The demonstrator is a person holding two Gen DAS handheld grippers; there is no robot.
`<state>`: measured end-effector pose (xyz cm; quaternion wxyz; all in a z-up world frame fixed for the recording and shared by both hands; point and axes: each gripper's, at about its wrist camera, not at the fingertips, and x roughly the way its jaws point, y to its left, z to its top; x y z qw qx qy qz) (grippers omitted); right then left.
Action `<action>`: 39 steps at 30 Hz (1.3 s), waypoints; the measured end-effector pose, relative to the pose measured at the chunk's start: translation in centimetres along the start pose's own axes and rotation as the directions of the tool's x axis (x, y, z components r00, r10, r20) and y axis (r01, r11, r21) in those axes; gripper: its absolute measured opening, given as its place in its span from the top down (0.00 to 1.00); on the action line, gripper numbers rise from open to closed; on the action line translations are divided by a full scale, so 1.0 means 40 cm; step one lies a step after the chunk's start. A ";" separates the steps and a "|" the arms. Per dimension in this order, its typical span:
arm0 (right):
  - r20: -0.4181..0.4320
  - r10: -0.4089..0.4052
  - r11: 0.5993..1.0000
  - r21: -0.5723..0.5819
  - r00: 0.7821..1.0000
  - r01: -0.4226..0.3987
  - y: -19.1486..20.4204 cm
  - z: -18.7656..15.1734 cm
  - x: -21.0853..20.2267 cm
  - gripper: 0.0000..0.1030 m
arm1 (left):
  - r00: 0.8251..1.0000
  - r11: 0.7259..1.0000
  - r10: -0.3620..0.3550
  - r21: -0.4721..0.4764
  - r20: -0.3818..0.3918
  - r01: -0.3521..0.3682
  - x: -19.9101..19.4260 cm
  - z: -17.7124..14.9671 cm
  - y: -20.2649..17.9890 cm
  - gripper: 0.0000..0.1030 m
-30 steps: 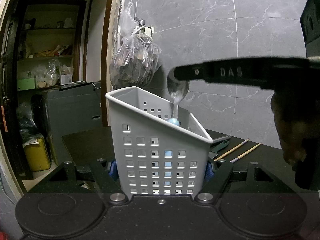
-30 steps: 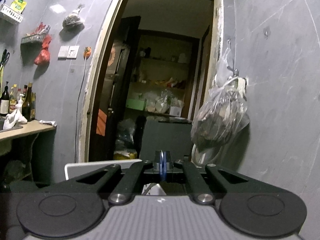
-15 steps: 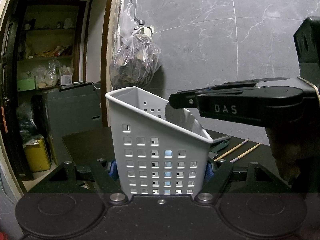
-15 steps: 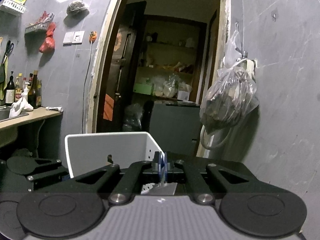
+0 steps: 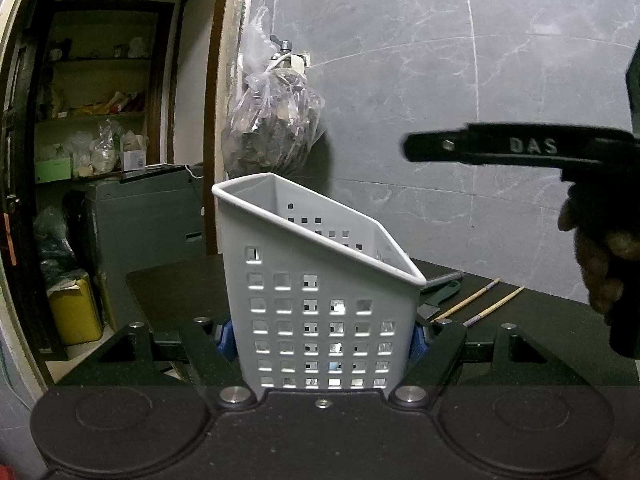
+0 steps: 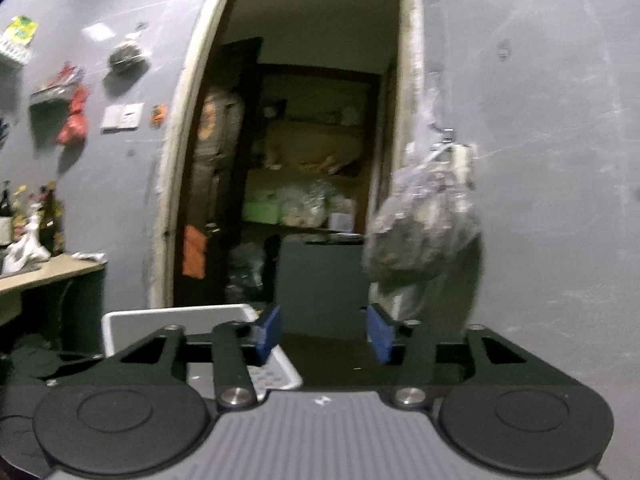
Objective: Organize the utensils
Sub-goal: 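Move the right tool back to the utensil pile and grasp silver cutlery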
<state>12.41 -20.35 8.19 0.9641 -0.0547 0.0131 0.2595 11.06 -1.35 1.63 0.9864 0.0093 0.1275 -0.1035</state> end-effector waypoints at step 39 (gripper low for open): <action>-0.535 0.000 0.980 0.169 0.845 0.106 -0.094 -0.264 0.219 0.52 | 0.999 0.999 0.033 -0.005 -0.003 -0.033 0.007 0.012 0.017 0.26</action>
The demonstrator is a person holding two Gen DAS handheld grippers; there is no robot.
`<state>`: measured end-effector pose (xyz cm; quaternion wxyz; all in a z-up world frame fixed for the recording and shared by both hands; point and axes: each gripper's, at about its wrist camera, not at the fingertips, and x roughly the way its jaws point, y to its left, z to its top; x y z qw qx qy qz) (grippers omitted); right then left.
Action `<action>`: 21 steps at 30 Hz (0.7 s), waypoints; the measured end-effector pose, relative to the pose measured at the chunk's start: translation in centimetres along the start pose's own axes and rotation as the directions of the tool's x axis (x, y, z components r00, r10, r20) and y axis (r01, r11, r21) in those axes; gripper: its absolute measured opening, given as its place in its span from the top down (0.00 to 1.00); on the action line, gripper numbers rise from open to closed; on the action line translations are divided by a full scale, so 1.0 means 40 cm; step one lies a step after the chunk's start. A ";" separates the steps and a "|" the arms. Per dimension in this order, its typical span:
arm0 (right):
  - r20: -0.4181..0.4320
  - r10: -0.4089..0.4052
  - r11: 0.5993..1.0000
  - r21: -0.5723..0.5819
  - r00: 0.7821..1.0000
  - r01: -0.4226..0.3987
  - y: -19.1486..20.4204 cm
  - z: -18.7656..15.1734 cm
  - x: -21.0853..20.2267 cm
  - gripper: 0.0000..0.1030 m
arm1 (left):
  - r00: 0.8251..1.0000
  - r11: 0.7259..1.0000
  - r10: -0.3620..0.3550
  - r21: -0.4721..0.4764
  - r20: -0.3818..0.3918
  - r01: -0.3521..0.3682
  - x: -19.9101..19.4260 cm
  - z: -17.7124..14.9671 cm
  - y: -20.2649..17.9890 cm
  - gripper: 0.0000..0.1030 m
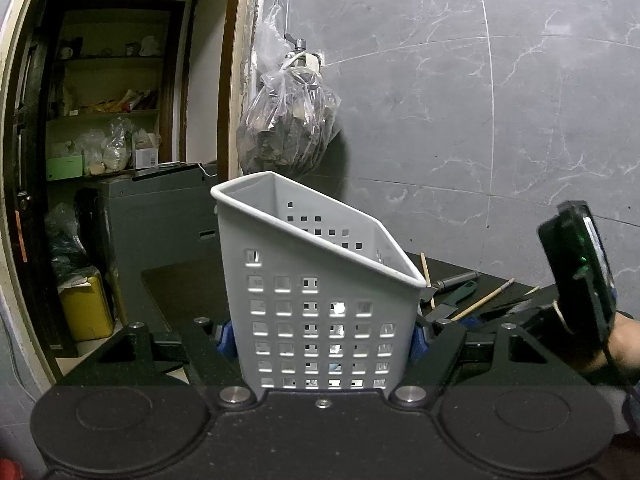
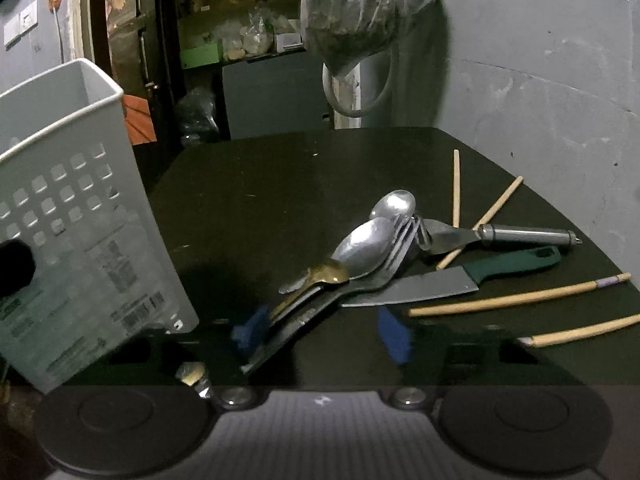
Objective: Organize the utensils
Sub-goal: 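Move the right tool back to the utensil pile and grasp silver cutlery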
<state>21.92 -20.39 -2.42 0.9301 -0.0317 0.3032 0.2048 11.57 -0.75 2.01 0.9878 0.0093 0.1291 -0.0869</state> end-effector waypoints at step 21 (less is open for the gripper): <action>-0.029 -0.024 0.995 0.097 0.999 0.027 -0.081 -0.080 -0.130 0.92 | 1.000 1.000 0.000 0.000 0.001 0.000 -0.003 -0.004 0.000 0.26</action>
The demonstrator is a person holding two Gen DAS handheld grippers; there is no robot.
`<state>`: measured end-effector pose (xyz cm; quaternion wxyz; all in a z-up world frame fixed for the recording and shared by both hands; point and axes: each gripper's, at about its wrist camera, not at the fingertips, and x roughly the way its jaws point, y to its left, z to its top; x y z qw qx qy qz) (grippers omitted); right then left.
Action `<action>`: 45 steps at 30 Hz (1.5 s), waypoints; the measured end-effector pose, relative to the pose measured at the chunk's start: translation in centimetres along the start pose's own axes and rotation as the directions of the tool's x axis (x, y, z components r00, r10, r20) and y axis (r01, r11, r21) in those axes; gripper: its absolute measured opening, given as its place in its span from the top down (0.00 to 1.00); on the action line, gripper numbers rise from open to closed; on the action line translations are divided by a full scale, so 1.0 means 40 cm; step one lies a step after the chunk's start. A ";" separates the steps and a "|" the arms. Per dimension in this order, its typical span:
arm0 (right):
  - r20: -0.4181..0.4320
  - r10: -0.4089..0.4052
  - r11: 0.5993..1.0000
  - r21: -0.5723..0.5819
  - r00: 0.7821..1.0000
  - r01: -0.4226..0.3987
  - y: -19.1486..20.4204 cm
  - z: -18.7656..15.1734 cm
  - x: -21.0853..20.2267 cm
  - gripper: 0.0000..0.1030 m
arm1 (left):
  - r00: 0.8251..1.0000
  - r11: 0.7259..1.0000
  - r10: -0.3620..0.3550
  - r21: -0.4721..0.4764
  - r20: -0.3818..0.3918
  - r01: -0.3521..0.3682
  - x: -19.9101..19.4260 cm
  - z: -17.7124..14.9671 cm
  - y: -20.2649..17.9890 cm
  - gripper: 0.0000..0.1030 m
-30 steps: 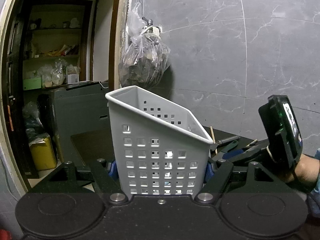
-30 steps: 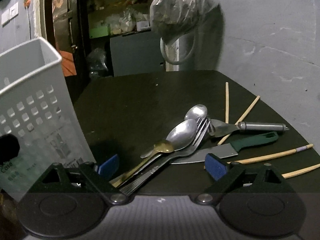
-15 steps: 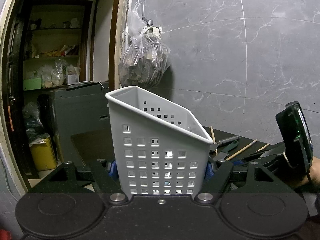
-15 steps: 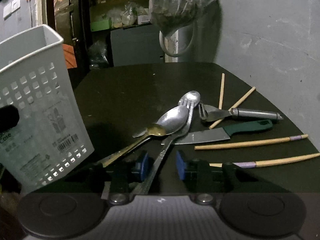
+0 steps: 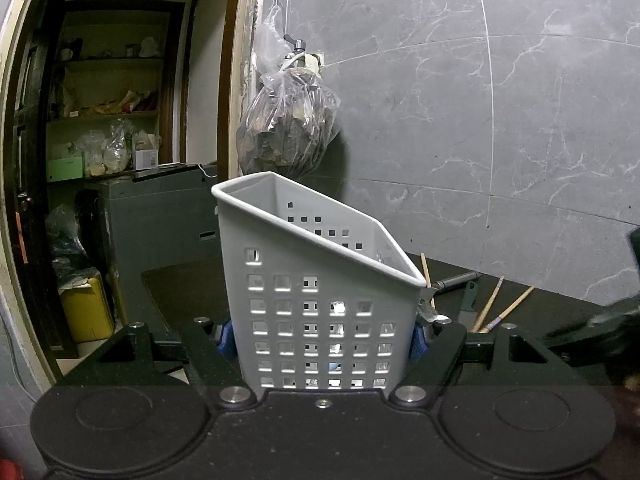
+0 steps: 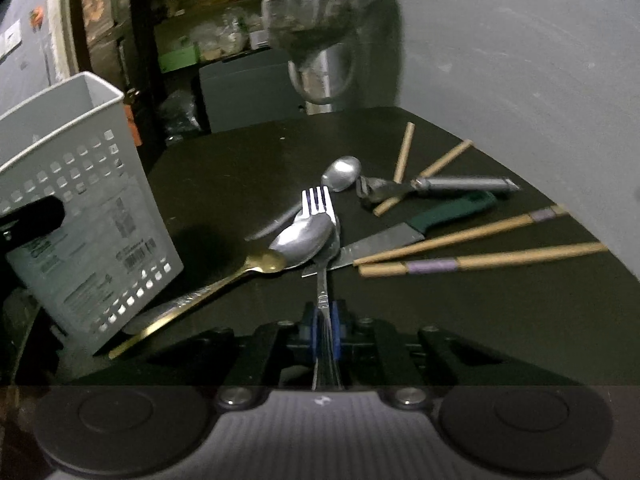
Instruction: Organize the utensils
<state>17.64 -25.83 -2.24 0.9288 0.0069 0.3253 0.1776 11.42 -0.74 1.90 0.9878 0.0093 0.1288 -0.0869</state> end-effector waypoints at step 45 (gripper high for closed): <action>0.174 0.082 0.927 0.347 0.981 -0.139 -0.093 -0.123 -0.126 0.42 | 1.000 1.000 0.005 0.019 0.003 -0.005 -0.004 -0.008 -0.005 0.26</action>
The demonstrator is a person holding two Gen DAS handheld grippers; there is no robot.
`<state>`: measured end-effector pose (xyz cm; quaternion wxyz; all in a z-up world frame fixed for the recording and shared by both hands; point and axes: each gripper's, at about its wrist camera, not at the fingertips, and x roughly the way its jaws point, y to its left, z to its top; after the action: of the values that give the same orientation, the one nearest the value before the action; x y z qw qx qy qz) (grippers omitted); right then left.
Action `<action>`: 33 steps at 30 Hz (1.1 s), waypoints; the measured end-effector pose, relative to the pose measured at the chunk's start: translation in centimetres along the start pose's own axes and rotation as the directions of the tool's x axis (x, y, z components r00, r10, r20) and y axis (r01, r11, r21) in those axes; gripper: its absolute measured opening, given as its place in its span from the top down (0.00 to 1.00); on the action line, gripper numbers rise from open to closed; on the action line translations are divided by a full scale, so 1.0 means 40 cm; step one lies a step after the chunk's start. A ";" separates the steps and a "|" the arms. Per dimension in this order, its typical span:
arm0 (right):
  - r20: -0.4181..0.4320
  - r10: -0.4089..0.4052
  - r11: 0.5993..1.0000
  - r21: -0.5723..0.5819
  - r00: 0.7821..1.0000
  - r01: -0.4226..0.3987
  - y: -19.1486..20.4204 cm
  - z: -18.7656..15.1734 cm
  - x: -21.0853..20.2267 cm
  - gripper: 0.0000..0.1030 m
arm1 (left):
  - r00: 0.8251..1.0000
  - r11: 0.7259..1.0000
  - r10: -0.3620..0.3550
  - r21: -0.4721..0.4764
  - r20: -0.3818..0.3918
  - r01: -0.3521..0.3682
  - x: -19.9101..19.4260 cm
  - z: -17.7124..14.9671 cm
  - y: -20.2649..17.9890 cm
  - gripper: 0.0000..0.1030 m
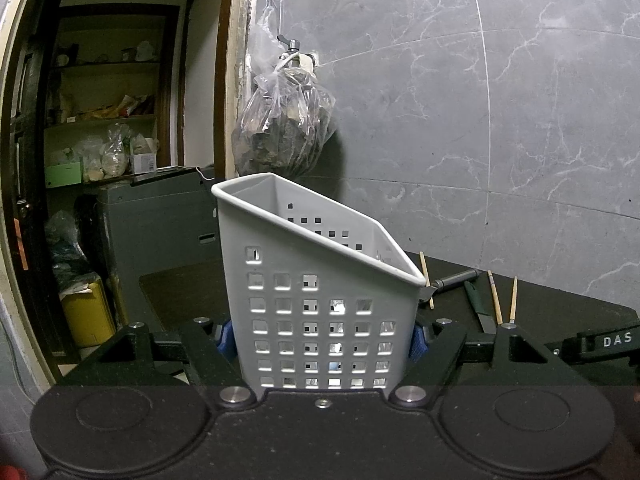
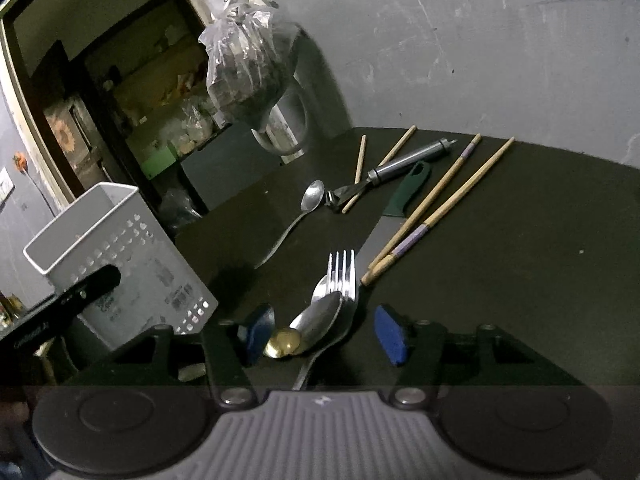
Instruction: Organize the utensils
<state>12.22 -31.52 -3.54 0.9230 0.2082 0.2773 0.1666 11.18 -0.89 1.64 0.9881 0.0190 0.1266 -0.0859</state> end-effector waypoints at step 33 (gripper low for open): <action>0.088 -0.016 0.997 0.070 0.996 0.009 -0.019 0.032 0.001 0.98 | 1.000 1.000 0.000 0.001 -0.001 0.000 -0.002 -0.002 -0.002 0.26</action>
<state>13.14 -32.52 -2.96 0.9275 0.2457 0.2433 0.1417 11.08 -0.96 1.59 0.9880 0.0197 0.1269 -0.0859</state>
